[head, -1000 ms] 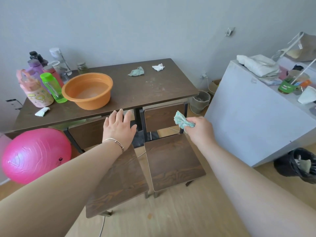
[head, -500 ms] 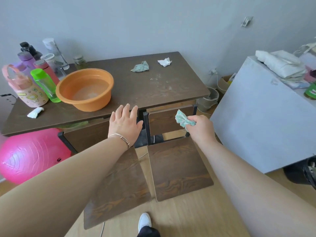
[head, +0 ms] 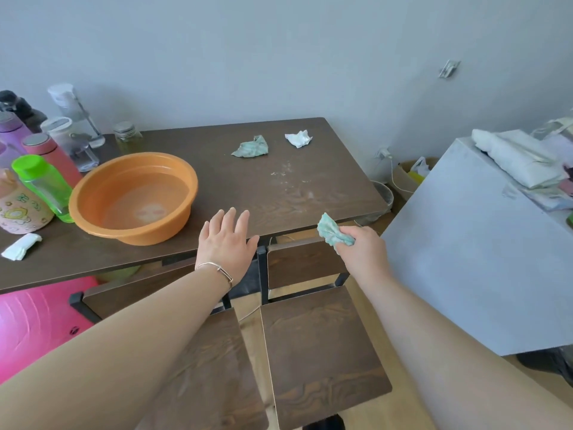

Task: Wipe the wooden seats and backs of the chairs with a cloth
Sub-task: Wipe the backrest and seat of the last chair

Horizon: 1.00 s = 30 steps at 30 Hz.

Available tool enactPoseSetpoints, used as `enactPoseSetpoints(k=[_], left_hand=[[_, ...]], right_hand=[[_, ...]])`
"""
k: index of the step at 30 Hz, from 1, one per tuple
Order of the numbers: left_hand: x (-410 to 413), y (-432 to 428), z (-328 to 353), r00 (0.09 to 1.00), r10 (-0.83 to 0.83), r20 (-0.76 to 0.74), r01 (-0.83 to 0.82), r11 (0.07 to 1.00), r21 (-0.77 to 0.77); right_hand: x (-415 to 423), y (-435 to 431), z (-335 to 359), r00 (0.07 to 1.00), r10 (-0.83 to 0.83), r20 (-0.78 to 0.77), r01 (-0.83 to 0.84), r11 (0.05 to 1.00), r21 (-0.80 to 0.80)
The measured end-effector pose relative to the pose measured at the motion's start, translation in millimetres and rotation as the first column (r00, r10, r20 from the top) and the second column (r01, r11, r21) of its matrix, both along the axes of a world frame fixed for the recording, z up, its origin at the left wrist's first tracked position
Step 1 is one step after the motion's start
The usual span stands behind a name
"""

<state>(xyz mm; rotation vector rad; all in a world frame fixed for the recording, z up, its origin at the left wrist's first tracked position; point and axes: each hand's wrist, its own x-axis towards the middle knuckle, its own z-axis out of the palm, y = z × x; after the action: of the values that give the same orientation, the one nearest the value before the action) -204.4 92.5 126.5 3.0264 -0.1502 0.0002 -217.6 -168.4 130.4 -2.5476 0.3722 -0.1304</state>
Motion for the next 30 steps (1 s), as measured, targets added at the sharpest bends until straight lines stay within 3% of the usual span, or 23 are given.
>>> enactPoseSetpoints(k=[14, 20, 24, 30], left_hand=[[94, -14, -37, 0.962, 0.251, -0.107, -0.246, 0.967, 0.059], [116, -26, -67, 0.913, 0.38, -0.15, -0.379, 0.925, 0.036], [124, -35, -83, 0.905, 0.393, -0.163, -0.394, 0.919, 0.029], [122, -49, -97, 0.903, 0.38, -0.199, -0.38, 0.924, 0.04]], right_hand=[[196, 0, -71, 0.977, 0.207, -0.051, -0.2, 0.973, 0.111], [268, 9, -113, 0.94, 0.305, -0.15, -0.282, 0.946, 0.159], [291, 11, -134, 0.915, 0.361, -0.181, -0.317, 0.919, 0.234], [298, 8, -149, 0.86, 0.426, -0.283, -0.394, 0.905, 0.163]])
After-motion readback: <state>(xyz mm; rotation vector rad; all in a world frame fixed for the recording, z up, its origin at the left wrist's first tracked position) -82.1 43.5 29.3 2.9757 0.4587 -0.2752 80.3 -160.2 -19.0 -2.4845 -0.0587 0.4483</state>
